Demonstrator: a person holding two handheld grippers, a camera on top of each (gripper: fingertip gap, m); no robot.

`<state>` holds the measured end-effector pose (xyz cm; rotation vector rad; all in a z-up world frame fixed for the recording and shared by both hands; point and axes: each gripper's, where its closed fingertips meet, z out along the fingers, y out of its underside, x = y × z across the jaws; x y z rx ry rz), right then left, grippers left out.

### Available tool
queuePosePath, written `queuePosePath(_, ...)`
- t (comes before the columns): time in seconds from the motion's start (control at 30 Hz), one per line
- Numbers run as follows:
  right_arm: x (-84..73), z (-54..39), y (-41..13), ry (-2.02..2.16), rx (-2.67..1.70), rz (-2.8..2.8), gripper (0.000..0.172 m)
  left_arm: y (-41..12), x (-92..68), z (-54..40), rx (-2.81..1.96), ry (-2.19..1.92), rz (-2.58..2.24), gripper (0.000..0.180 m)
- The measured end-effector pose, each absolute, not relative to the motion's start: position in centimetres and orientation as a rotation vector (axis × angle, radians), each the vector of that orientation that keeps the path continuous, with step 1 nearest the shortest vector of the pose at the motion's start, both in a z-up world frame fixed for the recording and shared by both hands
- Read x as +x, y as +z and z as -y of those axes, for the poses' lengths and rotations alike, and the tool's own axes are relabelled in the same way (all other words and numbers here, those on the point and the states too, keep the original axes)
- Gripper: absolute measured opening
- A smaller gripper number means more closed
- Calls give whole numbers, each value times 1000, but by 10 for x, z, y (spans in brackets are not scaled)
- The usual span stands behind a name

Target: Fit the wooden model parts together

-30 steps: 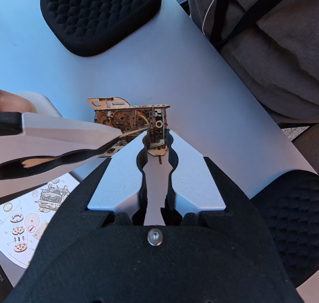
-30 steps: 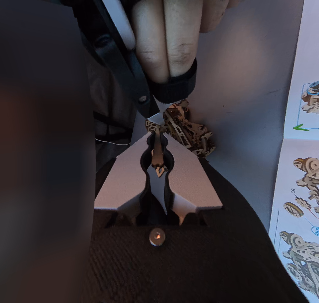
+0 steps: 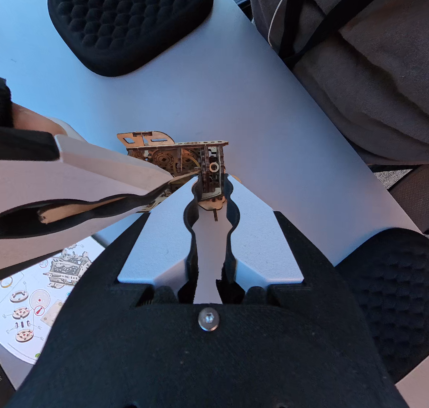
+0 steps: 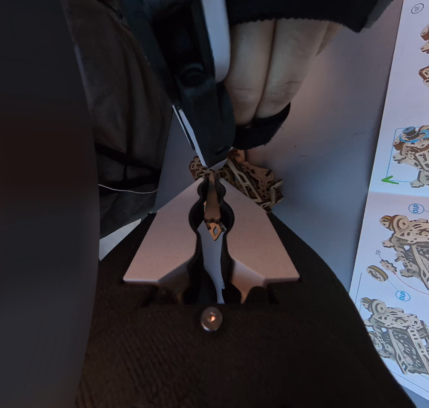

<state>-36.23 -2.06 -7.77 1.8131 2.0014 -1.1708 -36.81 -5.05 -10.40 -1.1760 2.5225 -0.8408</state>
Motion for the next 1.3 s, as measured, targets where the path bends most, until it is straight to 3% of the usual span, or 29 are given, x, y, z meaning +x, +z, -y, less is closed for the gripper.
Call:
queuePosePath(0.03, -362, 21, -78, -1167, 1813, -2004, 3, -104, -368, 51, -1176, -840, -2523, 16)
queuePosePath(0.97, -359, 13, -77, -1099, 1859, -2000, 3, -104, -368, 51, -1176, -852, -2516, 16)
queuePosePath(1.3, -347, 13, -96, -896, 1840, -2094, 3, -104, -368, 52, -1178, -856, -2517, 16)
